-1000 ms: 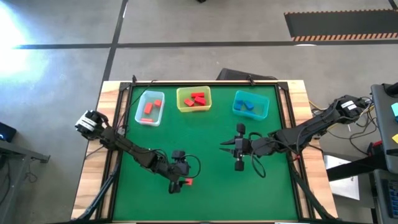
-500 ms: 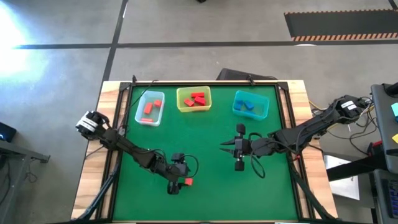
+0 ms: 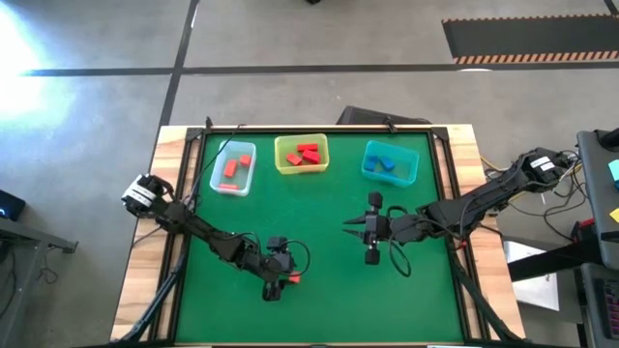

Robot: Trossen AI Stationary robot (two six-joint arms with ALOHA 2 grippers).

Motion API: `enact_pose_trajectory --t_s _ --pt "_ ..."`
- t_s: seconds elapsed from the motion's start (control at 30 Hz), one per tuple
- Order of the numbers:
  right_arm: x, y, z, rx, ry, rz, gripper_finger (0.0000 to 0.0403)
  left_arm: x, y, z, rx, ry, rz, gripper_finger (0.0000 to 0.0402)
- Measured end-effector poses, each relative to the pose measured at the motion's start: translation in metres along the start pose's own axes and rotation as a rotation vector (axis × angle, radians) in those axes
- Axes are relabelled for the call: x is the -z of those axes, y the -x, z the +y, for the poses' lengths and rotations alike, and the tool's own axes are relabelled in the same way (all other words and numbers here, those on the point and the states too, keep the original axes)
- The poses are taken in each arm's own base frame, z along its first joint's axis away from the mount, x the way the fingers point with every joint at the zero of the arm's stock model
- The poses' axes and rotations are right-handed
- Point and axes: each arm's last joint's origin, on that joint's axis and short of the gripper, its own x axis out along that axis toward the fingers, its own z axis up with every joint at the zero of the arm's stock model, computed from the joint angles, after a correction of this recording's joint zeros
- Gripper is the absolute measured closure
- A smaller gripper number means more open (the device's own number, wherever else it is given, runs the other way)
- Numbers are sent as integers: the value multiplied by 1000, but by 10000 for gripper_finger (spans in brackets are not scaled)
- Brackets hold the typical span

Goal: Sort & place blocks by color
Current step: Put the orange block into the transparent bin

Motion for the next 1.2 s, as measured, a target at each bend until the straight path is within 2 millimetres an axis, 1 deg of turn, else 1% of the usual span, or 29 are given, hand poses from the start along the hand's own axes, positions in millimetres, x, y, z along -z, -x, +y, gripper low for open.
enact_pose_trajectory --t_s 0.27,0.4,0.53,0.6,0.63,0.7,0.77,0.87,0.93,1.0,1.07,1.13,1.2 --pt "0 0 0 1 2 0 328 -2 2 1 -1 2 -6 280" --pt "0 0 0 1 10 0 328 -6 6 7 -15 1 -6 285" --pt "0 0 0 1 10 0 328 -12 18 23 -75 -16 31 285" --pt "0 0 0 1 9 0 328 -13 29 38 -156 -24 84 285" --pt "0 0 0 1 9 1 328 -13 37 48 -224 -21 115 285" --pt "0 0 0 1 8 0 328 -16 55 73 -389 1 158 285" --pt "0 0 0 1 9 1 328 -19 78 99 -570 56 172 285" --pt "0 0 0 1 8 0 328 -26 116 134 -872 231 55 285" --pt "0 0 0 1 5 0 328 -24 137 154 -1003 325 18 284" --pt "0 0 0 1 5 0 328 -19 151 174 -1067 409 5 284" --pt "0 0 0 0 0 0 328 -12 161 191 -1111 505 -4 284" --pt "0 0 0 0 -5 0 328 -2 166 206 -1112 590 26 283" --pt "0 0 0 0 -10 0 328 9 168 217 -1078 662 63 283"
